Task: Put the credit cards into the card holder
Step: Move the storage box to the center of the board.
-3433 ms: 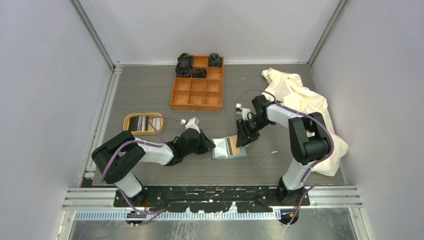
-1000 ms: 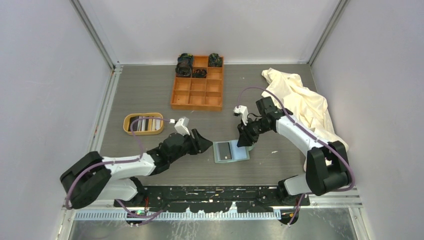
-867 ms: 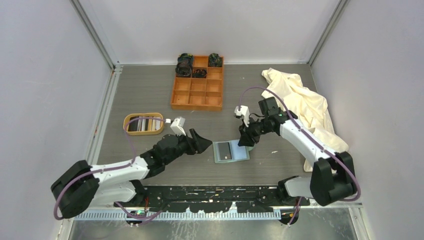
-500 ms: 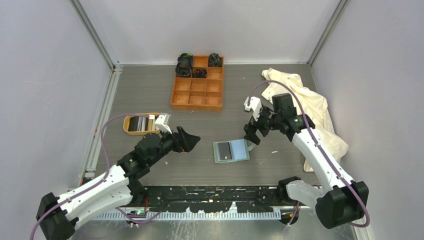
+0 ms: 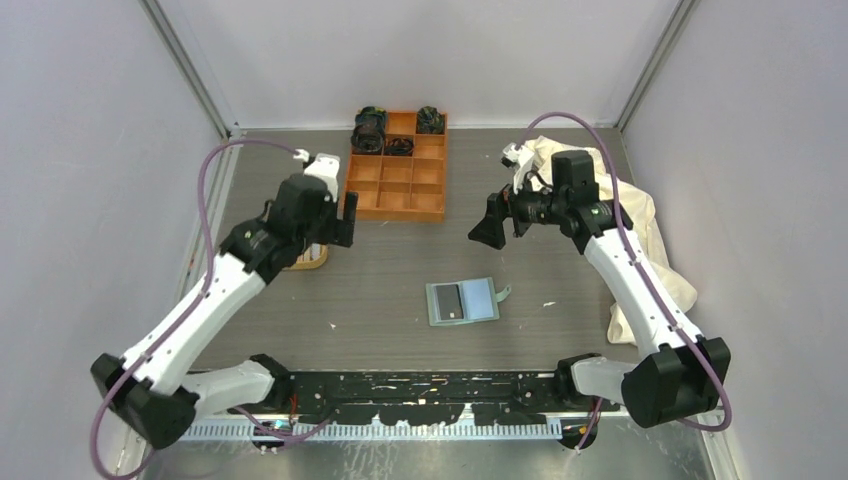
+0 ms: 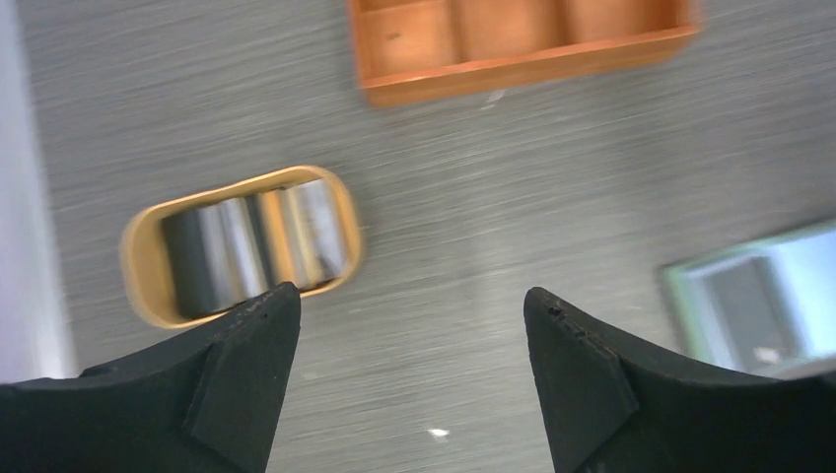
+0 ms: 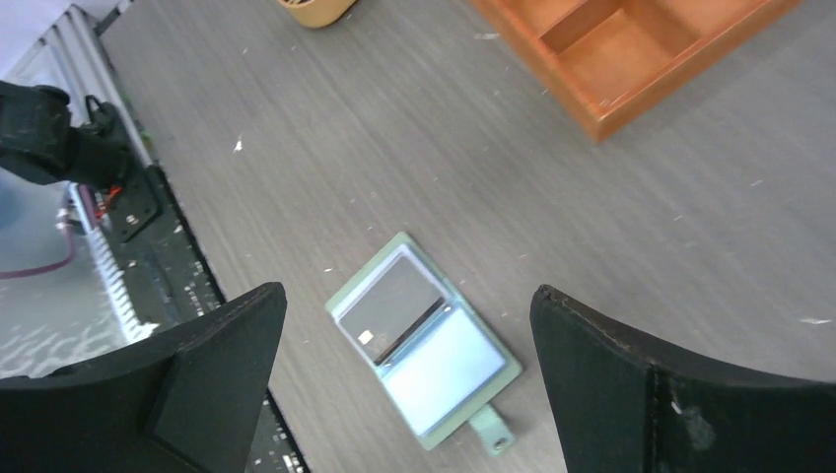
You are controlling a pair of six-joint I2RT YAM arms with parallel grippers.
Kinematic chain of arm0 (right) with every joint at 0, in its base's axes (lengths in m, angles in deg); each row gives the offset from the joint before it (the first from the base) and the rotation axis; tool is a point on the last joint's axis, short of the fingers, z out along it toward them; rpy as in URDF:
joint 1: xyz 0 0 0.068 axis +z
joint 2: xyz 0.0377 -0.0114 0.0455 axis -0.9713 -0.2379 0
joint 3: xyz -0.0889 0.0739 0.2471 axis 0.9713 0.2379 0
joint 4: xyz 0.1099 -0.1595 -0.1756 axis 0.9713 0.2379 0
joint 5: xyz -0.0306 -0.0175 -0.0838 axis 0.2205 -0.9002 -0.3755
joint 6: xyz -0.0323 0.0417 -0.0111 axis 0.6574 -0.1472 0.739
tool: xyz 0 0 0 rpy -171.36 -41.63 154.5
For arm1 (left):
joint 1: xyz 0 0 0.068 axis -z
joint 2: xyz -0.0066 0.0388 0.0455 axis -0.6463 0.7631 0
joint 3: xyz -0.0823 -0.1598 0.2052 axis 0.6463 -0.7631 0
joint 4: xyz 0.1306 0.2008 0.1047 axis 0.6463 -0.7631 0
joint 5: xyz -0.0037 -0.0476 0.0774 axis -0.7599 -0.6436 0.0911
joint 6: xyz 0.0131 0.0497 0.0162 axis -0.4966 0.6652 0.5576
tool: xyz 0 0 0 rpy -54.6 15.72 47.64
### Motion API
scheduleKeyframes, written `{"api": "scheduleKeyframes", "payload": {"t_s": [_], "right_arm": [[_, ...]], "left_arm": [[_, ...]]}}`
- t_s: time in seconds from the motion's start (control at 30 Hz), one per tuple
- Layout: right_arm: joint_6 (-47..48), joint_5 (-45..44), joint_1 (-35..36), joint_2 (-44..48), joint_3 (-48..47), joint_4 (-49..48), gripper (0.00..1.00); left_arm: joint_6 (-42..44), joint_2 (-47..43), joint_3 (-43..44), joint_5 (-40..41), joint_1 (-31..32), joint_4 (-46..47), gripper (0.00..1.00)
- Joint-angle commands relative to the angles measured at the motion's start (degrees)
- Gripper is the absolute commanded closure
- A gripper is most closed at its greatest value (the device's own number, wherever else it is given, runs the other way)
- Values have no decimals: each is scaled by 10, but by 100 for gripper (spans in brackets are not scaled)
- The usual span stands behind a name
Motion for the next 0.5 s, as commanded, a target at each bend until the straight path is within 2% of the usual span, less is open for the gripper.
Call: {"api": "scheduleKeyframes", "payload": {"t_s": [0.0,0.07,0.17,0.3,0.47], "right_arm": [[-49,43,1,10,47,-49,1],[-46,15,0,25,61,-59,1],[-44,2,1,23,68,-61,0],[-39,3,2,2,58,-44,0],[-34,10,11,-12,55,-34,1]], "left_arm": [[138,94,62,18,-79,-122,16],[164,131,85,22,-118,-123,17],[179,186,120,46,-132,-123,17],[183,245,105,52,-148,-84,17],[169,294,111,25,-172,-81,29]]}}
